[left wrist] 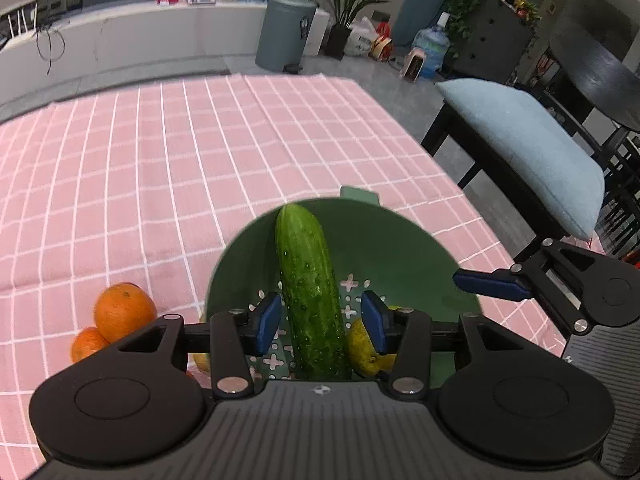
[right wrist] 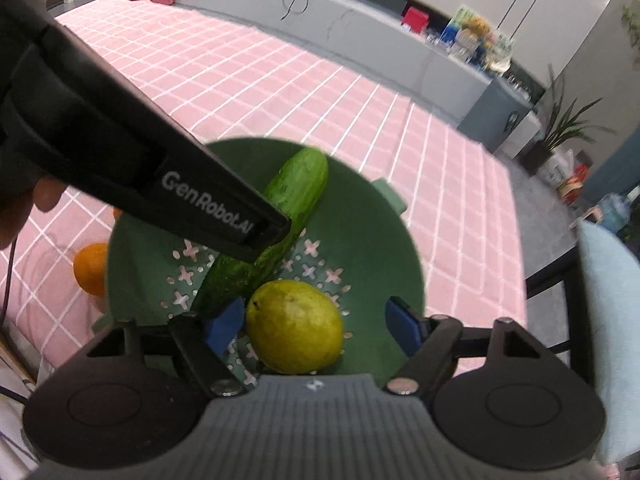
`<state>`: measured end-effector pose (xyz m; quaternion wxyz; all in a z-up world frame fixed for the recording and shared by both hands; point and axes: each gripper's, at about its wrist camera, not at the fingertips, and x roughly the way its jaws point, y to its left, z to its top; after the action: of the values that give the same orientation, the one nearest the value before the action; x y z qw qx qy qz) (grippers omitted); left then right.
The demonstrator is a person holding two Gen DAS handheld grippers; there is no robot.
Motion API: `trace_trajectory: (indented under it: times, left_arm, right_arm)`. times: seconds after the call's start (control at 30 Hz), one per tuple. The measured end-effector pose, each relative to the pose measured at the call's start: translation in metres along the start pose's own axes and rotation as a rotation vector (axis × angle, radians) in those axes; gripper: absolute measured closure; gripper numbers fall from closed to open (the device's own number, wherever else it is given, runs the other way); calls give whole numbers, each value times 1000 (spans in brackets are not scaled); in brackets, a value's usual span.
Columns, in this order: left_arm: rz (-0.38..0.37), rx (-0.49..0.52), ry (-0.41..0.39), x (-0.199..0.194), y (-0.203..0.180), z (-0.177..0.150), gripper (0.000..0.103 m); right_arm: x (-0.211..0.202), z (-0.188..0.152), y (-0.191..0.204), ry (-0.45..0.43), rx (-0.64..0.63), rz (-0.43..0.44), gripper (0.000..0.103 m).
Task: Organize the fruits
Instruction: 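Open both tools to release cucumber and pomelo in the colander, withdraw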
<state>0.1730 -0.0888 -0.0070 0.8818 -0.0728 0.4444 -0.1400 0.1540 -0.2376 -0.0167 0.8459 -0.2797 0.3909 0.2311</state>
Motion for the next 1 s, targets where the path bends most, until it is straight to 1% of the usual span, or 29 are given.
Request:
trace_trajectory:
  times: [0.13, 0.3, 0.47, 0.7, 0.83, 0.9, 1.0]
  left_arm:
    - [-2, 20, -36, -20, -2, -3, 47]
    - [0, 61, -78, -51, 1, -9, 47]
    - [6, 78, -104, -78, 13, -16, 46]
    - [40, 92, -124, -106, 40, -37, 46]
    - [68, 107, -114, -111, 58, -52, 46]
    - [87, 101, -103, -111, 68, -61, 46]
    - [93, 81, -90, -112, 82, -73, 46]
  right_arm:
    - [-20, 1, 5, -50, 35, -34, 27]
    - [-41, 2, 12, -103, 165, -33, 27]
    - [-57, 1, 22, -146, 306, 28, 27]
    - [-74, 4, 59, -209, 391, 62, 27]
    - [-81, 2, 81, -231, 431, 93, 28]
    - [-82, 1, 91, -237, 455, 120, 33]
    - [-84, -2, 111, -236, 463, 146, 36]
